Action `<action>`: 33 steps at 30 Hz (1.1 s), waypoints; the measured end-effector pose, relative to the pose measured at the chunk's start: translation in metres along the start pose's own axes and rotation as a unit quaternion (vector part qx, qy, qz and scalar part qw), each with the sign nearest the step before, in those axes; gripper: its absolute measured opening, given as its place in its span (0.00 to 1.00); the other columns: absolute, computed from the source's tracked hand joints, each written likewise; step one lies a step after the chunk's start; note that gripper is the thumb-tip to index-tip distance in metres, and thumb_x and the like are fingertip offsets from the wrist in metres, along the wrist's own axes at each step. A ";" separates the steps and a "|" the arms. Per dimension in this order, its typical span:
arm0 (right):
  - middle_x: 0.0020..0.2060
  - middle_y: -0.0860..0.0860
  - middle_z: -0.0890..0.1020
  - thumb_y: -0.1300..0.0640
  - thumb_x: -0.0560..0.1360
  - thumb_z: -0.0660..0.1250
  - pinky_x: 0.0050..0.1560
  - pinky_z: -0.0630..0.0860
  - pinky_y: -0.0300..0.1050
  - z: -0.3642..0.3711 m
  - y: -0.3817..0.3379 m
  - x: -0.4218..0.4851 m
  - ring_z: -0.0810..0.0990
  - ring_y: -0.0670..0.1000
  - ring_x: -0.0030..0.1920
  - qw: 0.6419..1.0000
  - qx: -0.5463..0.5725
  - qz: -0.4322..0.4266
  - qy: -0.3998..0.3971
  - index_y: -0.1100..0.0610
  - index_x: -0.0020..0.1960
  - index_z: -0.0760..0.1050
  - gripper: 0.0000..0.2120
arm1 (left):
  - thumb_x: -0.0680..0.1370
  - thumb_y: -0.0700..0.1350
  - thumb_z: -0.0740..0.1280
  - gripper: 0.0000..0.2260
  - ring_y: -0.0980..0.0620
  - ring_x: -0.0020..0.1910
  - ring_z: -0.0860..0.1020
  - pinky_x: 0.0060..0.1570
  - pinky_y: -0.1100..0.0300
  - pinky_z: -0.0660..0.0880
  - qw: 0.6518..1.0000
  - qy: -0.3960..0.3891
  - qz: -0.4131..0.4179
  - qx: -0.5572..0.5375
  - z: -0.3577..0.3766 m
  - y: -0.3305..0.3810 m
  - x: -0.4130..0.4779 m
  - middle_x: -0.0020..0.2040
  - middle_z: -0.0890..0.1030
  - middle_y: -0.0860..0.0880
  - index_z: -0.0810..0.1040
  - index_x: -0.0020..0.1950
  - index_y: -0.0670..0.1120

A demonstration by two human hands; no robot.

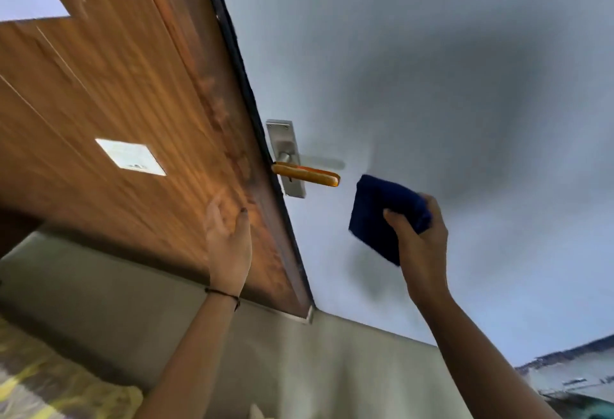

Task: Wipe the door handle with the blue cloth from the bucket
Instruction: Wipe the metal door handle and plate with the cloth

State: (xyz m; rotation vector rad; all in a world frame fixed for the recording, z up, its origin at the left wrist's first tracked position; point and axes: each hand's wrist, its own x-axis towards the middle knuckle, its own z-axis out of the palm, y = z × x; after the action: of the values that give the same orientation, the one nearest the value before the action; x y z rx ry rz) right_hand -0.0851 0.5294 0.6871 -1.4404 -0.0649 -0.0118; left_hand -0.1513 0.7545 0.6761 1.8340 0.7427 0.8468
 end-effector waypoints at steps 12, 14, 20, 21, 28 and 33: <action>0.70 0.54 0.72 0.54 0.75 0.60 0.74 0.56 0.62 0.166 0.057 0.065 0.65 0.57 0.73 0.770 -0.505 -0.361 -0.144 0.53 0.70 0.69 0.23 | 0.76 0.37 0.62 0.31 0.41 0.77 0.46 0.73 0.39 0.53 0.957 0.035 0.267 0.109 0.035 -0.003 0.127 0.77 0.47 0.36 0.52 0.76 0.41; 0.74 0.53 0.66 0.44 0.77 0.57 0.75 0.47 0.60 0.177 0.066 0.060 0.57 0.55 0.76 0.751 -0.548 -0.333 -0.155 0.52 0.73 0.63 0.27 | 0.78 0.37 0.61 0.29 0.39 0.77 0.46 0.75 0.41 0.49 0.945 0.044 0.296 0.135 0.034 -0.010 0.135 0.76 0.48 0.34 0.52 0.76 0.40; 0.71 0.51 0.71 0.40 0.79 0.46 0.72 0.57 0.56 0.186 0.052 0.070 0.66 0.56 0.72 0.775 -0.557 -0.271 -0.129 0.49 0.72 0.66 0.27 | 0.79 0.37 0.59 0.26 0.35 0.75 0.48 0.75 0.45 0.45 0.917 0.020 0.370 0.147 0.037 -0.026 0.150 0.73 0.51 0.27 0.51 0.74 0.36; 0.69 0.51 0.73 0.43 0.80 0.50 0.70 0.62 0.56 0.186 0.051 0.073 0.70 0.56 0.69 0.759 -0.576 -0.278 -0.119 0.49 0.71 0.67 0.23 | 0.79 0.37 0.59 0.26 0.34 0.74 0.48 0.75 0.44 0.44 0.912 0.022 0.381 0.149 0.037 -0.030 0.153 0.73 0.51 0.27 0.51 0.74 0.36; 0.60 0.53 0.79 0.52 0.77 0.62 0.59 0.64 0.49 0.180 0.053 0.077 0.77 0.57 0.56 0.727 -0.624 -0.284 -0.042 0.51 0.67 0.70 0.18 | 0.80 0.48 0.59 0.34 0.52 0.76 0.37 0.75 0.48 0.41 0.868 0.022 0.464 0.176 0.030 -0.051 0.184 0.71 0.51 0.34 0.39 0.77 0.49; 0.61 0.55 0.78 0.56 0.74 0.65 0.62 0.67 0.54 0.205 0.057 0.067 0.75 0.59 0.59 0.746 -0.620 -0.243 0.002 0.53 0.66 0.72 0.19 | 0.80 0.51 0.58 0.34 0.51 0.76 0.36 0.75 0.49 0.38 0.842 0.015 0.505 0.187 0.030 -0.059 0.193 0.77 0.39 0.43 0.38 0.77 0.49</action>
State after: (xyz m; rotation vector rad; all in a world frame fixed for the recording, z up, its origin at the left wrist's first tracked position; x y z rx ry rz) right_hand -0.0234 0.7416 0.6609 -2.7293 -0.5107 -0.5937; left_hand -0.0234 0.9124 0.6565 2.5990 -0.1524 1.4540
